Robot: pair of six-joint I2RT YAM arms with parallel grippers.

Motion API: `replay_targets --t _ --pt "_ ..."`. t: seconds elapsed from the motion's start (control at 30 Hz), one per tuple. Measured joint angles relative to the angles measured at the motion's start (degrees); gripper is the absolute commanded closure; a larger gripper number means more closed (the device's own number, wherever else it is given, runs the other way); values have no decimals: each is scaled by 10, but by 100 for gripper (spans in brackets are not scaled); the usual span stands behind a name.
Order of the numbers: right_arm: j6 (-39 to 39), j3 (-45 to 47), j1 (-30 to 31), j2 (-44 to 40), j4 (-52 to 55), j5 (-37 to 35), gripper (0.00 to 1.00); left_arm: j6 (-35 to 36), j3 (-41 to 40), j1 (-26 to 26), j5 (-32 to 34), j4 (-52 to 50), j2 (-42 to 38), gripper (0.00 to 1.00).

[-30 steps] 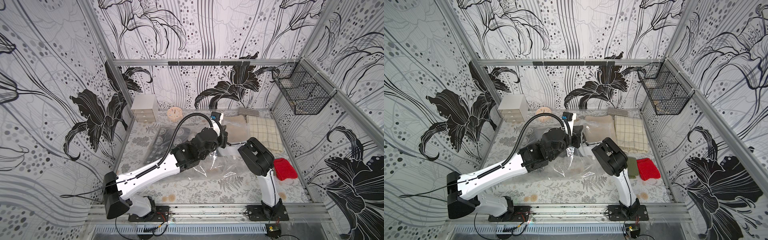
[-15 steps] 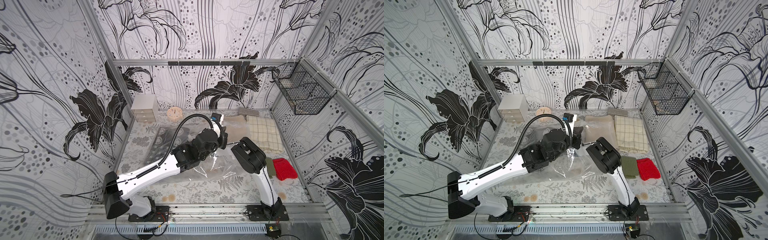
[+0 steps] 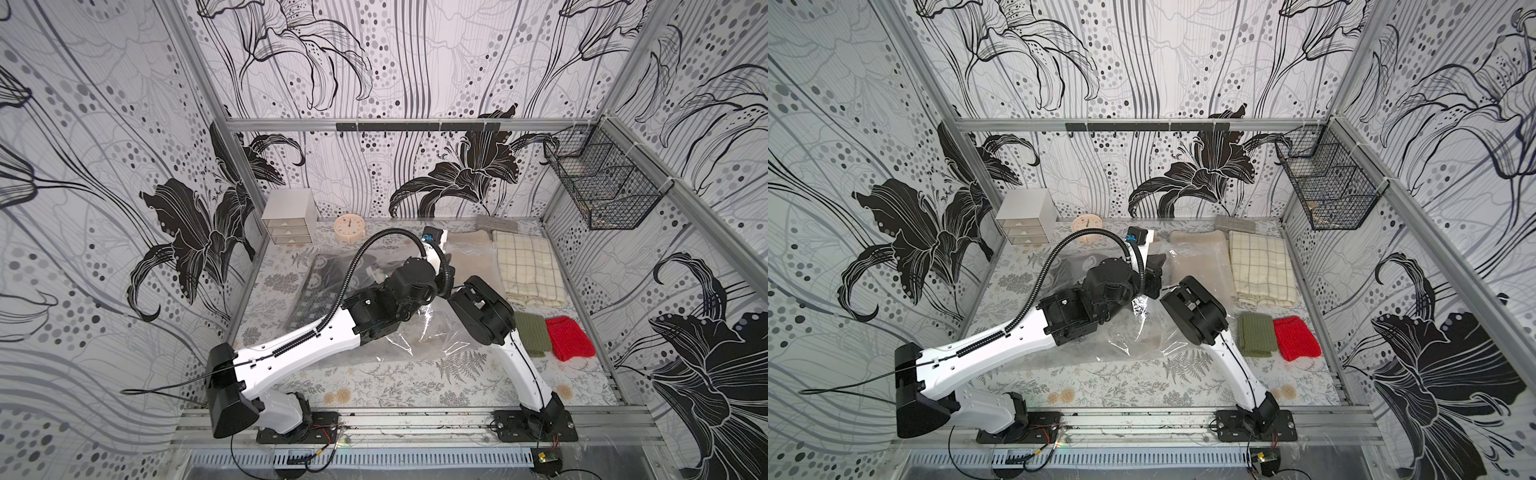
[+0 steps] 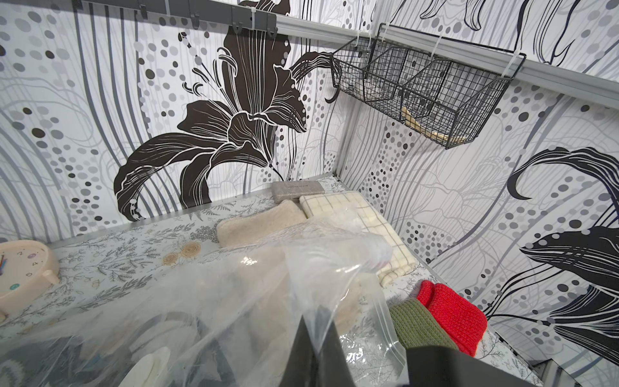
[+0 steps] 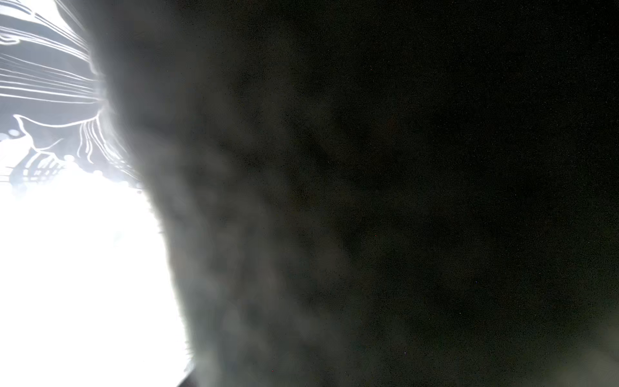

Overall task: Take the scarf out of the vacuum bag
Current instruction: Take out the scarf from the vacuum bag.

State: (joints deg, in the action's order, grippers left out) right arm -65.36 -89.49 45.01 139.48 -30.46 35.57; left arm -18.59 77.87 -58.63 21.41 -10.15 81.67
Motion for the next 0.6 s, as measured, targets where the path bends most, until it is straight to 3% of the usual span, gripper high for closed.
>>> replay_targets --t 0.1,0.23,0.37,0.6 --pt "-3 -29 3 21 -4 0 57 0 0 0 2 -8 0 100" --pt "-11 -44 5 39 -17 9 84 0 0 0 5 -18 0 100" --pt "-13 -51 5 47 -31 27 100 0 -1 0 8 -23 0 100" --pt "8 -54 5 51 -27 85 100 0 -10 -2 32 -23 0 100"
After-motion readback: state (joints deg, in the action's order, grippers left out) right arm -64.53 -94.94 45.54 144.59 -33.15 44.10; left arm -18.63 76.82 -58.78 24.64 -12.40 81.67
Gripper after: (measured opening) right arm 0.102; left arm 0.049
